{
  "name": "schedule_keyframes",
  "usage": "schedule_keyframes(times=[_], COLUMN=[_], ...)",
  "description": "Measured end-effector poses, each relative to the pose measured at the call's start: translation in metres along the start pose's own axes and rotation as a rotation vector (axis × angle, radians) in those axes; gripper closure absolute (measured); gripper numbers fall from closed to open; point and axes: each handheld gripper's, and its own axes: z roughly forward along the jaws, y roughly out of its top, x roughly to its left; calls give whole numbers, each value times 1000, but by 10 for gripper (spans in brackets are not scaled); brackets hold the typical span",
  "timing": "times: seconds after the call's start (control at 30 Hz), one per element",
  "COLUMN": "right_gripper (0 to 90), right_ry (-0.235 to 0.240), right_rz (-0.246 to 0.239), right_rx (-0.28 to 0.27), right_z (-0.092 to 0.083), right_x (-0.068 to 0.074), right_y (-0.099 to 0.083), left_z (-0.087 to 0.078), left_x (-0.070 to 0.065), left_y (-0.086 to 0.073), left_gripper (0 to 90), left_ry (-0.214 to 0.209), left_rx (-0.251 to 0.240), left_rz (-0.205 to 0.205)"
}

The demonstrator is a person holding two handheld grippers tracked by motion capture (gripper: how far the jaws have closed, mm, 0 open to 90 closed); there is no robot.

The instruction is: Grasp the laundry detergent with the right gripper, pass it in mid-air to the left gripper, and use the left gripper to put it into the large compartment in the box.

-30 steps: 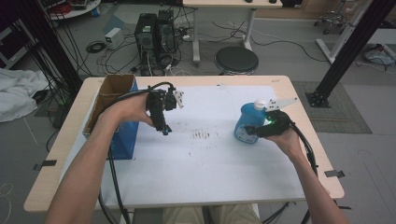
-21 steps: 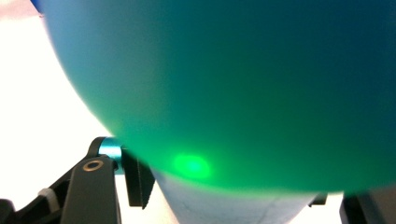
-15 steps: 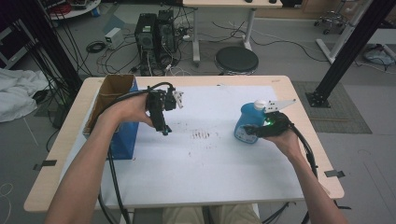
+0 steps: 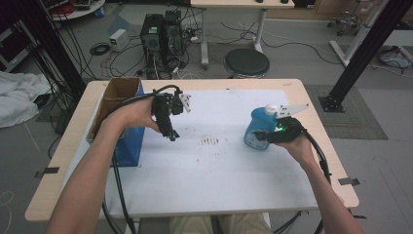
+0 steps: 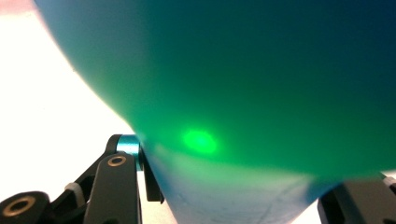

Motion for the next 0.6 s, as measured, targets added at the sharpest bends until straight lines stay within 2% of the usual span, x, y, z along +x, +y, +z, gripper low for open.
schedule_keyframes(times=[0.13, 0.37, 0.6], right_gripper=[462, 466, 465], right_ry=[3, 16, 120], right_rz=[3, -28, -105], right_rx=[2, 18, 6], right_z=[0, -3, -6], right_x=[0, 4, 19], right_y=[0, 6, 29], left_z=[-3, -12, -24], left_x=[0, 0, -4], left_y=[-1, -6, 1], left_gripper=[126, 126, 126], left_ry=[0, 2, 2], left_rx=[-11, -50, -91], left_rz=[-1, -25, -48])
